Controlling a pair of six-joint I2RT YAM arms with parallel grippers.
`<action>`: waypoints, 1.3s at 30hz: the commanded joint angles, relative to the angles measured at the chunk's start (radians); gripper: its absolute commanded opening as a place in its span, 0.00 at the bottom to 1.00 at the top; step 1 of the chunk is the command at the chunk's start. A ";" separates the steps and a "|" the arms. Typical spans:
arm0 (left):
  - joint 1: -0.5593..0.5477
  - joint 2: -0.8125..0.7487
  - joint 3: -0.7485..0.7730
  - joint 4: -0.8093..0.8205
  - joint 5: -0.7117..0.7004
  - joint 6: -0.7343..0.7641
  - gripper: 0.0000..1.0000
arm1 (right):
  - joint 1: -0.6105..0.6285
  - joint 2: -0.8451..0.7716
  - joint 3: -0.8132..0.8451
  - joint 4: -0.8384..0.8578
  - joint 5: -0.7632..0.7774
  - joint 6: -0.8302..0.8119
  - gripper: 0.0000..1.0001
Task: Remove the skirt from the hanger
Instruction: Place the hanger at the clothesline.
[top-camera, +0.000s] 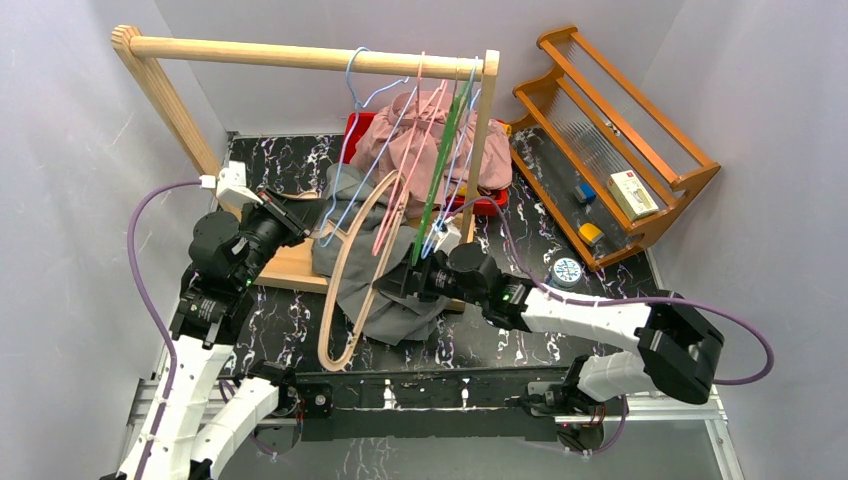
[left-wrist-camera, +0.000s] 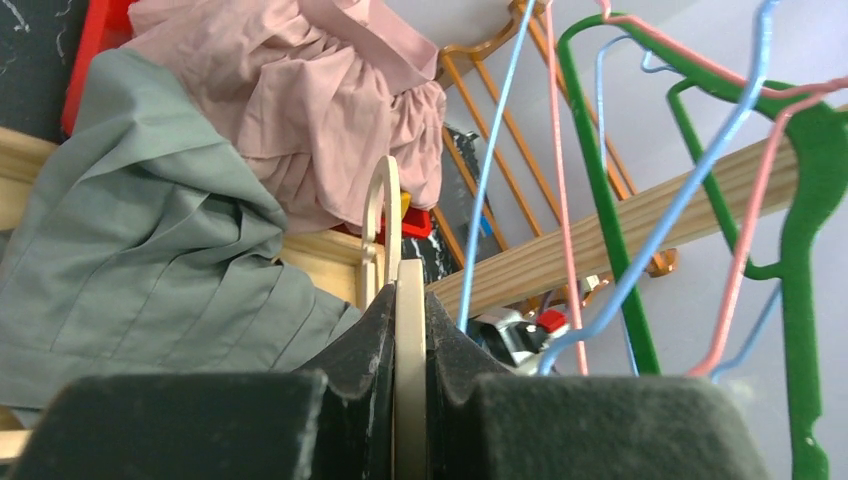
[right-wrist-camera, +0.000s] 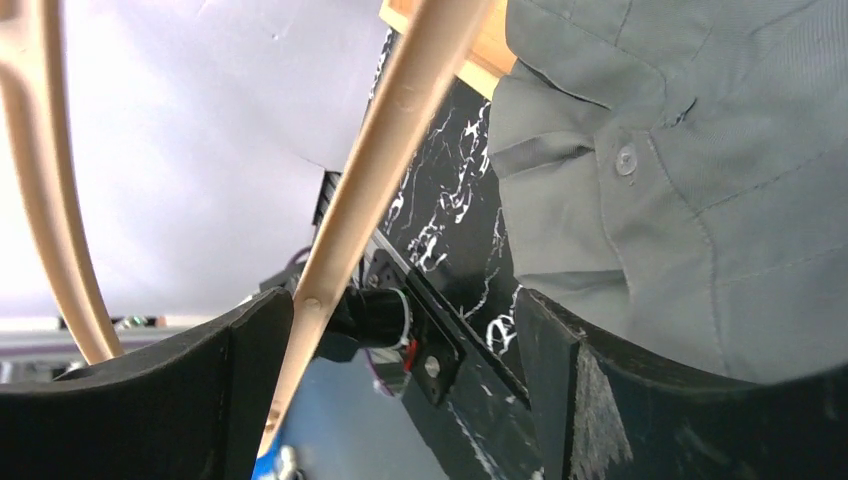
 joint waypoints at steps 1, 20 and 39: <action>-0.003 -0.039 -0.011 0.078 0.039 -0.024 0.00 | 0.046 0.031 0.056 0.077 0.155 0.186 0.87; -0.004 -0.012 0.018 -0.008 0.058 0.017 0.00 | 0.094 0.079 0.020 0.260 0.319 0.374 0.47; -0.003 0.004 0.145 -0.226 0.055 0.108 0.62 | 0.094 0.180 0.054 0.400 0.367 0.494 0.14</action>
